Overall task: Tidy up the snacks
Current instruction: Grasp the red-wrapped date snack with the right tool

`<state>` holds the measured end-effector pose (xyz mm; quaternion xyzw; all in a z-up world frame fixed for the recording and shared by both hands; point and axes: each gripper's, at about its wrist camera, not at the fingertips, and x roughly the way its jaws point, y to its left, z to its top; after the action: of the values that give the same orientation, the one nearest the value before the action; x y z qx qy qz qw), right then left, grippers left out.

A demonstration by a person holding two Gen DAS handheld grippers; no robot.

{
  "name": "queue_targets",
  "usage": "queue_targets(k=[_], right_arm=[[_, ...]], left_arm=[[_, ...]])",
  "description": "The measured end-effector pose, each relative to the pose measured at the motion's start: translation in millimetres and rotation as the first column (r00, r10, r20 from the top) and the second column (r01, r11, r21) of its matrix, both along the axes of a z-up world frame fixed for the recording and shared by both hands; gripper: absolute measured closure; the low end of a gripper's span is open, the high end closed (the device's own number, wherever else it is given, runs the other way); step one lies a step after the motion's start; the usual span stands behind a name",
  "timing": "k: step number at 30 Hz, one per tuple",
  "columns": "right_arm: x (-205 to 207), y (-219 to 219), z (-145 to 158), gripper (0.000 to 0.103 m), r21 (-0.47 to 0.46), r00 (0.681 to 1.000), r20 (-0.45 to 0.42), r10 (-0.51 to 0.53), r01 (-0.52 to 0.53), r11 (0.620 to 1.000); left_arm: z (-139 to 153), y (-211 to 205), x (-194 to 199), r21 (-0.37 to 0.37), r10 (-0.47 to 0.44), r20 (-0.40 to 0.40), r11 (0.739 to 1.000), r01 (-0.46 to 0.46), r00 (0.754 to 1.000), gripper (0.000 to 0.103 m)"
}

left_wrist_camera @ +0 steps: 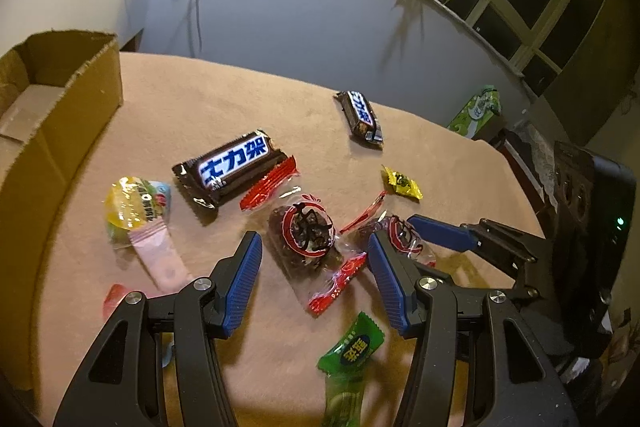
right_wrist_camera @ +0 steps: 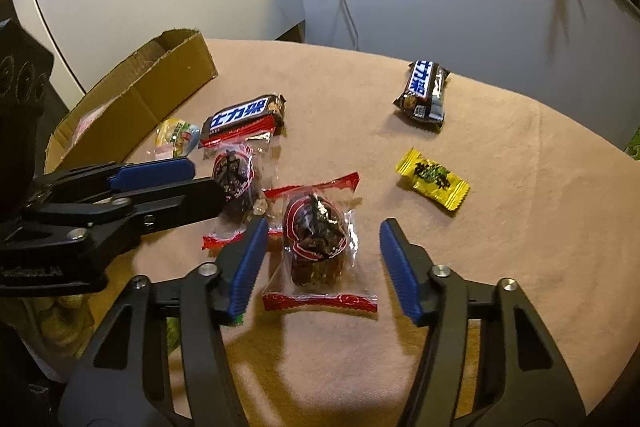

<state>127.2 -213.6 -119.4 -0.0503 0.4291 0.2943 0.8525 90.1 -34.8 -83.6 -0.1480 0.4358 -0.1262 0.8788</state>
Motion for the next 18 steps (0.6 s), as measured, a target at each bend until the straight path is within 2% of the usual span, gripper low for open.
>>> queue_targets(k=[3,6,10,15,17,18], right_arm=[[0,2,-2,0.048,-0.005,1.000,-0.004,0.009,-0.009,1.000],[1,2,-4,0.057,-0.006,1.000,-0.012,0.013,-0.013,1.000],[2,2,-6,0.058,-0.002,1.000,-0.022,0.014,-0.014,1.000],[1,1,-6,0.063,-0.001,1.000,-0.019,0.012,-0.012,1.000],[1,1,-6,0.063,0.000,1.000,-0.019,0.012,-0.012,1.000],[0,1,-6,0.064,0.000,1.000,-0.018,0.011,-0.011,1.000]], left_arm=[[-4,-2,4,0.004,0.007,-0.018,1.000,-0.007,1.000,0.051],[-6,-3,8,-0.001,0.006,-0.029,1.000,-0.006,1.000,0.053],[-13,-6,12,0.008,0.001,-0.055,1.000,0.000,0.998,0.060],[-13,-7,10,0.012,-0.001,-0.043,1.000,0.002,0.999,0.063],[-12,-8,10,0.021,0.002,-0.039,1.000,-0.001,0.999,0.071],[-11,-9,9,0.025,0.002,-0.037,1.000,-0.001,0.999,0.071]])
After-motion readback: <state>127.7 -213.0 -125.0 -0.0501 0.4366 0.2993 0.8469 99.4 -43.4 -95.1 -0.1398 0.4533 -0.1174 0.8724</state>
